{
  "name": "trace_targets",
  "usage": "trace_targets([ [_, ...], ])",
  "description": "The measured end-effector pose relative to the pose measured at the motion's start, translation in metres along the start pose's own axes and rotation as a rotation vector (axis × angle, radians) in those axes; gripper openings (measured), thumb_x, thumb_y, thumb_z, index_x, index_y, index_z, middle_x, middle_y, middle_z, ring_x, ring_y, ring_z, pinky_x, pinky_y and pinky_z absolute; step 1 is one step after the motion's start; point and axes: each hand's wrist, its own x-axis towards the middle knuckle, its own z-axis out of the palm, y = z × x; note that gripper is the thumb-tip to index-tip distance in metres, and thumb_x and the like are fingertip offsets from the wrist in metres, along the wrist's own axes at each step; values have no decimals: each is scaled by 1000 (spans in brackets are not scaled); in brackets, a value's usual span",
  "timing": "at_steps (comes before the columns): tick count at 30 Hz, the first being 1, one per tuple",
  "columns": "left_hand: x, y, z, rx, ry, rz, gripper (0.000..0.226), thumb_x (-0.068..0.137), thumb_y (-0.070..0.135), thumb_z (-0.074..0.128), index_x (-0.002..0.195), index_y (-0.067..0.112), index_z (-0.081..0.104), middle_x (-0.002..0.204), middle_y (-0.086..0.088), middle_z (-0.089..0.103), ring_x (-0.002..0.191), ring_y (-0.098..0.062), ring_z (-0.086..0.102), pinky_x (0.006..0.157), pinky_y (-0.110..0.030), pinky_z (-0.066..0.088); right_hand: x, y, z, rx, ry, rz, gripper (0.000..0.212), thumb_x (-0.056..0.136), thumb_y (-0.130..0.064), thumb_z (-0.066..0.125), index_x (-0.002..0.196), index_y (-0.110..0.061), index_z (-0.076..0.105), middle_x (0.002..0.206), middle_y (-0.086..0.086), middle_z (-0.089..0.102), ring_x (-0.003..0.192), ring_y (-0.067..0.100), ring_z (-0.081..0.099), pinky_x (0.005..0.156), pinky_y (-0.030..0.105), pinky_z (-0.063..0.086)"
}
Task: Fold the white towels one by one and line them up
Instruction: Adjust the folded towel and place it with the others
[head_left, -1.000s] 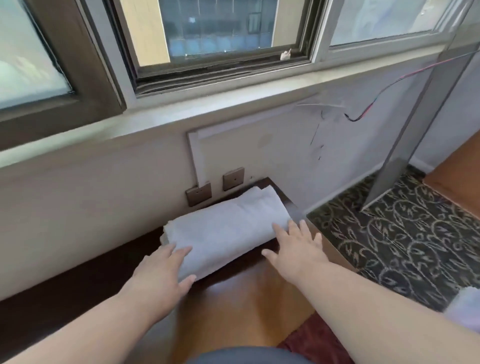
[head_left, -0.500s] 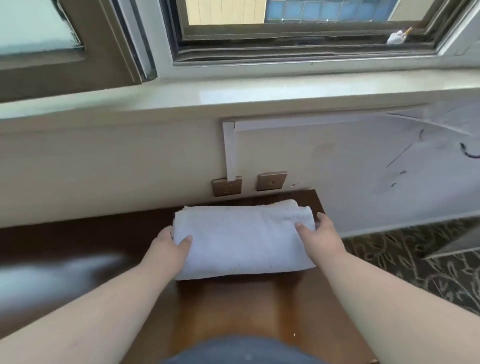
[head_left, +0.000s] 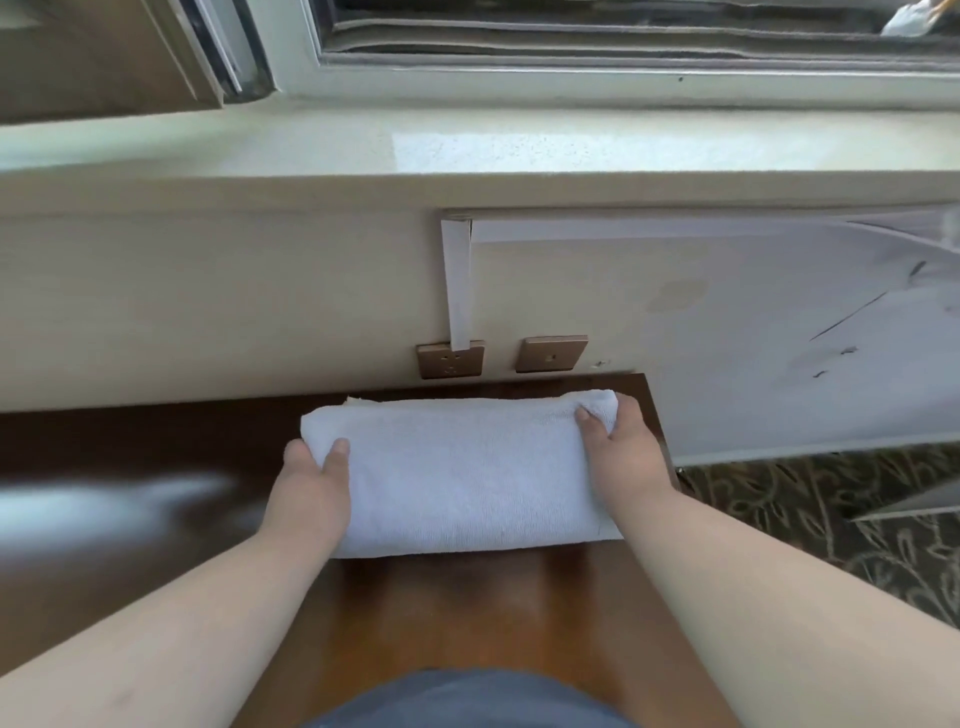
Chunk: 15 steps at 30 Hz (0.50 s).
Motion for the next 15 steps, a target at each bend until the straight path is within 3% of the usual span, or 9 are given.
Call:
trace_targets([
  [5,10,-2,2,89,28,22,41,97,56,34,104,16,35,84,-7,55,70,-22,53,61,-37,39,17,-2,10,-44,6,72,42,93,-61,44,120,-29,43,91,-6,60,81,13,56,61,32,35],
  [8,23,1,4,116,-48,-90,51,92,63,40,109,15,39,91,-7,55,75,-23,53,72,-39,43,31,-7,10,-89,-21,229,62,87,-69,48,127,-22,44,97,-5,55,79,15,51,62,32,32],
  [11,31,1,1,27,-89,-219,71,76,76,49,117,19,39,102,-6,55,89,-30,58,87,-45,49,40,-9,5,-78,-57,382,90,76,-78,54,141,-16,40,127,6,54,101,29,51,79,39,36],
  [15,34,2,-4,26,-129,-268,93,56,86,52,119,19,41,103,-5,58,92,-32,60,90,-45,50,45,-8,-2,-101,-169,465,109,66,-87,52,147,-15,38,136,7,53,112,33,51,88,44,35],
])
